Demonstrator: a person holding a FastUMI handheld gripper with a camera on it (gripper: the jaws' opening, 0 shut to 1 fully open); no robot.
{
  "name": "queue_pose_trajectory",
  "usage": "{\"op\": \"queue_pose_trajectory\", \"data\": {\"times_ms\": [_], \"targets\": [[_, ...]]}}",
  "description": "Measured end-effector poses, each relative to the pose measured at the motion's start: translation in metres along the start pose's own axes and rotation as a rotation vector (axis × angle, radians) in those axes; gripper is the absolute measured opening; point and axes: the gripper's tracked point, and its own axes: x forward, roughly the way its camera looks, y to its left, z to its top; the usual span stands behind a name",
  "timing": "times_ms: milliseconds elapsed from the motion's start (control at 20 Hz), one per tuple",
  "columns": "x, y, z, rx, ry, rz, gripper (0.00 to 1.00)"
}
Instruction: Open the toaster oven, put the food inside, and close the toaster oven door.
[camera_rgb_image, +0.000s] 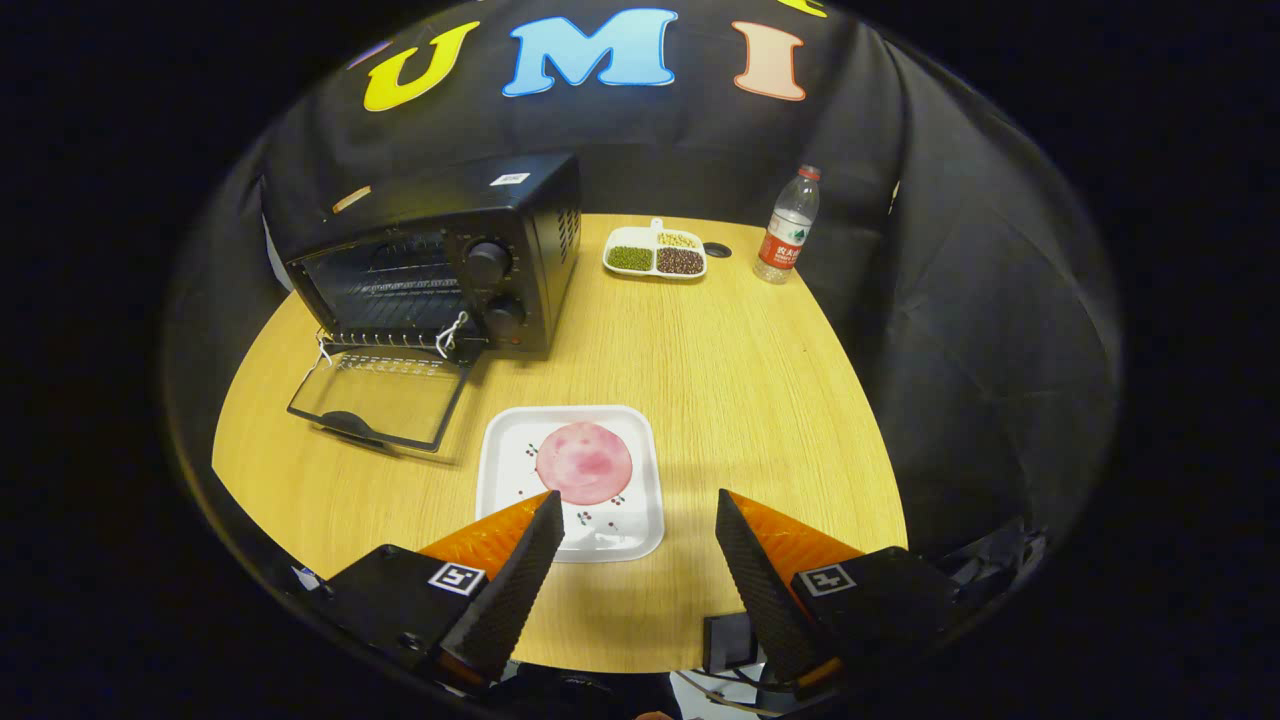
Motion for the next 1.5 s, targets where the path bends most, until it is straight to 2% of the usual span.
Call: {"op": "queue_pose_trajectory", "data": {"times_ms": [250, 550, 700, 1450, 1500], "targets": [[0.039, -0.005, 0.0, -0.021, 0.084, 0.07, 0.98], [0.065, -0.011, -0.016, -0.085, 0.185, 0.137, 0.98], [0.077, -0.014, -0.021, -0.059, 0.23, 0.172, 0.98], [0.092, -0.014, -0.032, -0.116, 0.305, 0.18, 0.94], [0.097, -0.012, -0.033, -0.116, 0.32, 0.185, 0.91]]}}
